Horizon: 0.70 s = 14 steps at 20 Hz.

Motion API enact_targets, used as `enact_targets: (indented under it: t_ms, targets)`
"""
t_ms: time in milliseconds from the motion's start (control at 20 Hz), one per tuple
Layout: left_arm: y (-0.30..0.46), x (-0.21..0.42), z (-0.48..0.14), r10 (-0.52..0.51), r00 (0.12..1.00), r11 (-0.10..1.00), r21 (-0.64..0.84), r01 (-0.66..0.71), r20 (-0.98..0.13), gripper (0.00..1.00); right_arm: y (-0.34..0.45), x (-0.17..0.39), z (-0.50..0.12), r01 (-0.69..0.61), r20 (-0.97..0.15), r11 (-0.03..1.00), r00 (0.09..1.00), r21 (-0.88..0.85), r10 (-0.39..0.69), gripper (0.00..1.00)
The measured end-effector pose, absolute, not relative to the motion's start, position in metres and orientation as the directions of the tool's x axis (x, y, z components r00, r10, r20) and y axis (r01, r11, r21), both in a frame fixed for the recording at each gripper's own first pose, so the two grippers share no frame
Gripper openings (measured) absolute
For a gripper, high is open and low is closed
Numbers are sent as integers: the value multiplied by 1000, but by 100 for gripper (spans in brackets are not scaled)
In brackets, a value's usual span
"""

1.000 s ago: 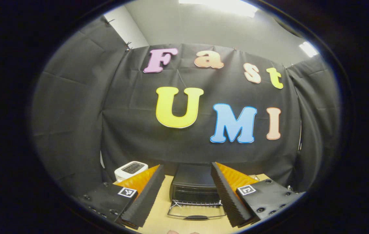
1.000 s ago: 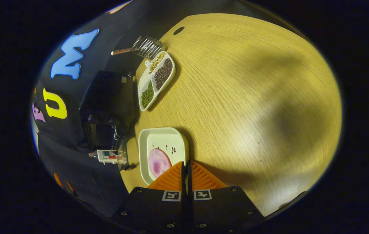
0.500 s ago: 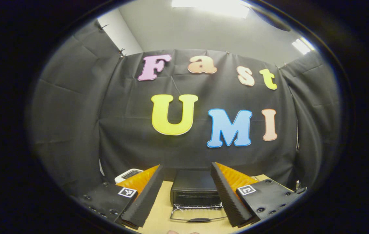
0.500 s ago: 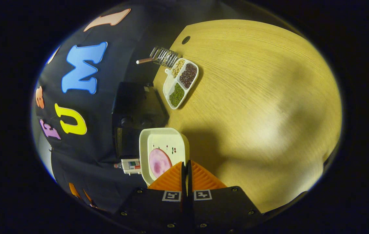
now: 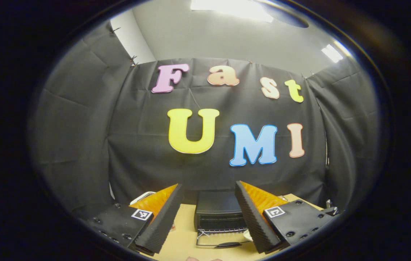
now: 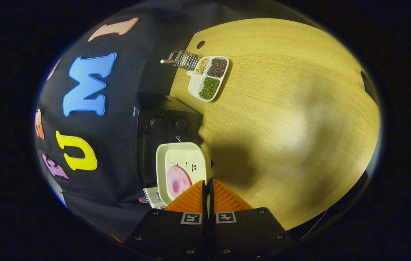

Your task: Open the electric oven with the left hand, put the food in, and close the electric oven.

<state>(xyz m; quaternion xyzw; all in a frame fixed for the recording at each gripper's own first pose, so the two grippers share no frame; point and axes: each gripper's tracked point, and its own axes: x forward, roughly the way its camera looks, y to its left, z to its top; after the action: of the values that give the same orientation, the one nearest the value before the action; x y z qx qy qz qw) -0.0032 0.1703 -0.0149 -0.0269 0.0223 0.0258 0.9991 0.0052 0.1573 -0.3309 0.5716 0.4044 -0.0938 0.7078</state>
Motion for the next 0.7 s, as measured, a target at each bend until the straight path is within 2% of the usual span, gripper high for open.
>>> enact_targets:
  t_ms: [50, 100, 300, 350, 550, 700]
  targets:
    - [176, -6, -16, 55, 997, 997, -59, -57, -48, 97, 169, 14, -333, 615, -689, 311, 651, 725, 318, 0]
    - [181, -10, -17, 59, 997, 996, -65, -62, -52, 92, 182, 23, -335, 629, -695, 296, 649, 719, 310, 0]
    - [209, -25, -18, 100, 993, 992, -71, -105, -64, 92, 219, 68, -340, 648, -695, 252, 679, 719, 236, 0]
    - [217, -29, -19, 113, 991, 991, -68, -117, -68, 100, 226, 82, -343, 657, -696, 231, 685, 718, 216, 0]
    - [249, -57, -30, 167, 982, 983, -65, -173, -88, 100, 255, 128, -348, 668, -682, 136, 714, 731, 160, 0]
    - [269, -65, -39, 200, 973, 976, -68, -209, -114, 100, 267, 157, -356, 682, -686, 81, 724, 727, 73, 1]
